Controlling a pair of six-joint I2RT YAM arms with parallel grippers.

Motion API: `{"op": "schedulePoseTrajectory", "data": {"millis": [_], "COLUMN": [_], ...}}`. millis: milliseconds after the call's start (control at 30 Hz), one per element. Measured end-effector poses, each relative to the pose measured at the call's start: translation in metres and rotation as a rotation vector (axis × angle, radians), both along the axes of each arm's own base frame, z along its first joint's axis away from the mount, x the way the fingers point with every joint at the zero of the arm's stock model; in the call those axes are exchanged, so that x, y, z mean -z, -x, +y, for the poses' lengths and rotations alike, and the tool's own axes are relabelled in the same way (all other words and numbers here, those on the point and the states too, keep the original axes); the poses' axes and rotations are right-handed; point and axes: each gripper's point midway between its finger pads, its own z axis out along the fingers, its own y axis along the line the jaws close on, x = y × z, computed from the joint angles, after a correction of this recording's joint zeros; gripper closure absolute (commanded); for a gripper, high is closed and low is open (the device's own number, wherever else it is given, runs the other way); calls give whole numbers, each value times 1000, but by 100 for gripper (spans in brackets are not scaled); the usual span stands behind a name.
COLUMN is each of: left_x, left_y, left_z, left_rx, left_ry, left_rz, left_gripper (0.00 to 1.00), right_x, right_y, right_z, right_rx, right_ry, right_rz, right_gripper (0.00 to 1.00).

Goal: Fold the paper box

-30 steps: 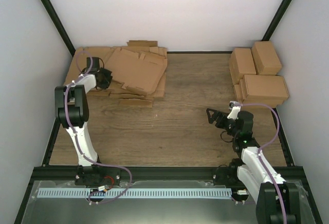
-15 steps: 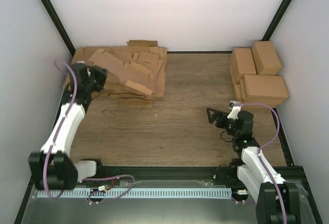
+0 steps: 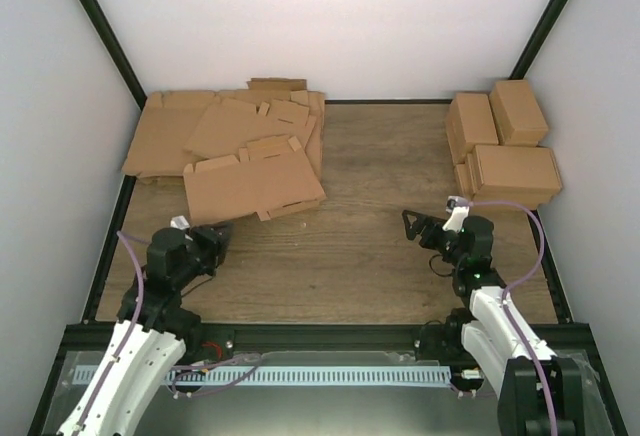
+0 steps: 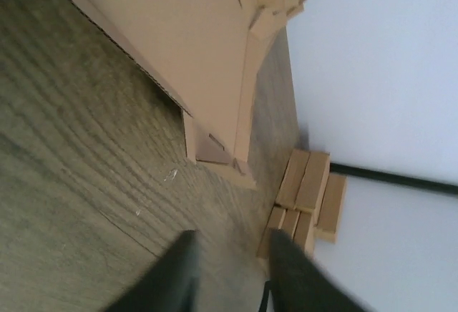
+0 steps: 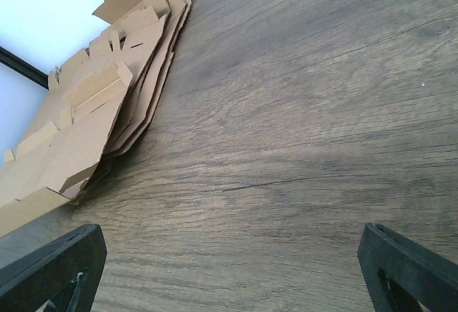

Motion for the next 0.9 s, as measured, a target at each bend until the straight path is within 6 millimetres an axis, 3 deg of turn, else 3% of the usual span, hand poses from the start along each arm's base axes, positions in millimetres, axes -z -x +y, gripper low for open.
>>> {"op": "schedulePoseTrajectory", "data": {"millis": [67, 167, 267, 400, 533, 633, 800, 900], "left_x": [4, 7, 1, -28, -52, -51, -30, -27], "left_y": [5, 8, 6, -6, -20, -31, -46, -47], "left_z": [4, 12, 21, 22, 12, -3, -36, -57], "left_rx": [-13, -33, -46, -10, 96, 207, 428, 530], "left_ry": [-10, -68, -158, -276, -390, -445, -547, -599], "left_rz": [9, 30, 44, -8, -89, -114, -89, -106], "left_gripper": [22, 9, 8, 6, 6, 6, 7, 7], "right_x": [0, 2, 5, 9, 22, 29, 37, 38], "right_y": [0, 0, 0, -4, -8, -18, -34, -44], "right_z": [0, 0, 0, 4, 22, 39, 93, 134], "right_rx": [0, 0, 4, 8, -91, -176, -354, -454], "right_ry": [0, 0, -6, -70, -131, -173, -189, -197], "right_rz": [1, 8, 32, 103, 223, 304, 411, 457], "right_gripper": [0, 0, 0, 0, 1, 5, 22, 24]}}
